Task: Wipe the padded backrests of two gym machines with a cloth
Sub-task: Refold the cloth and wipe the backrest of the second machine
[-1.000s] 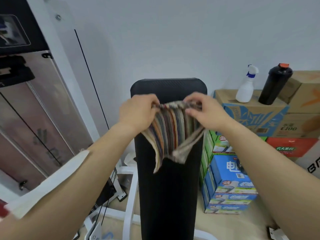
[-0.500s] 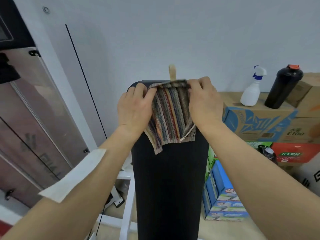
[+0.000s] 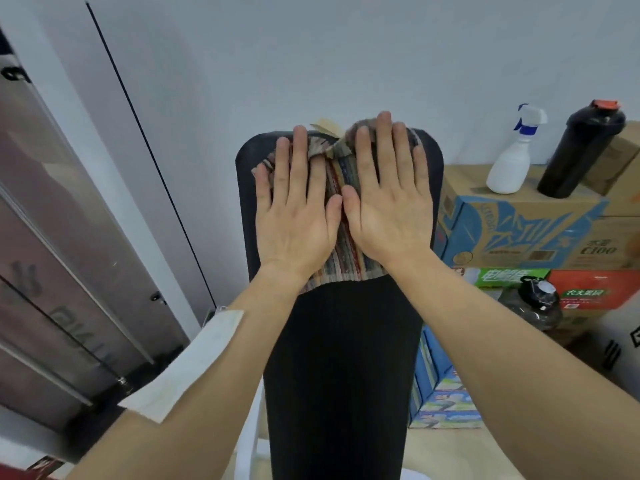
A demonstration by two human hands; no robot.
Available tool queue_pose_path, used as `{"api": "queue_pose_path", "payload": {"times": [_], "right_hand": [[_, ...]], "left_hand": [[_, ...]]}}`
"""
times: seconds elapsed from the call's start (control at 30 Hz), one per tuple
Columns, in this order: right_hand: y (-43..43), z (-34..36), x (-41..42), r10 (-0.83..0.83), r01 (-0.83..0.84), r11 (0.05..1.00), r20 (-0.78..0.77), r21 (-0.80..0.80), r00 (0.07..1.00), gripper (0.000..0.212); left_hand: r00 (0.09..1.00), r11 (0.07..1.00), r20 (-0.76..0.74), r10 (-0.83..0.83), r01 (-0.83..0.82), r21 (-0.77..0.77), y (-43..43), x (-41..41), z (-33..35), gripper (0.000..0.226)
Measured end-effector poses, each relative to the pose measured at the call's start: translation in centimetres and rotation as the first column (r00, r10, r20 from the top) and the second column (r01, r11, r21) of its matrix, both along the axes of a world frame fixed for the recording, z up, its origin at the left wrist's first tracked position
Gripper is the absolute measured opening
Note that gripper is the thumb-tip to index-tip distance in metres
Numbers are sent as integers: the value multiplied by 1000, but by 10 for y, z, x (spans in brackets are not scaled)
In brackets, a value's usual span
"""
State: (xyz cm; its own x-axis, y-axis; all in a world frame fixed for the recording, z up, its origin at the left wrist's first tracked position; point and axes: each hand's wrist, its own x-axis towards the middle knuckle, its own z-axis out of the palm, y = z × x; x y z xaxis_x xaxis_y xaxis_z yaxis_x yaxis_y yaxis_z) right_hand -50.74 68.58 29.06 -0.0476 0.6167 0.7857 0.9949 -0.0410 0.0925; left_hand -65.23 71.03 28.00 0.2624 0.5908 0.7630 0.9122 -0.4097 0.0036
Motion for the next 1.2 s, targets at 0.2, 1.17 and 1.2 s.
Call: {"api": "queue_pose_path", "payload": {"times": [0.2,1.17,1.2], "right_hand": [[-41,-110,-9,-5,5,996,1,-86,1000,78],[-104,-306,-34,-132,113,985,-152,-128,980,81],[-105,-307,-35,-132,111,985,-159,-133,978,82]], "left_hand": [[991,998,-132,-5,-4,-67,-34,-19,-100,73],[947,997,-313,-73,63,-42,-88,-47,-284,75],[946,997,-315,-73,61,-50,-89,-48,-286,75]]}}
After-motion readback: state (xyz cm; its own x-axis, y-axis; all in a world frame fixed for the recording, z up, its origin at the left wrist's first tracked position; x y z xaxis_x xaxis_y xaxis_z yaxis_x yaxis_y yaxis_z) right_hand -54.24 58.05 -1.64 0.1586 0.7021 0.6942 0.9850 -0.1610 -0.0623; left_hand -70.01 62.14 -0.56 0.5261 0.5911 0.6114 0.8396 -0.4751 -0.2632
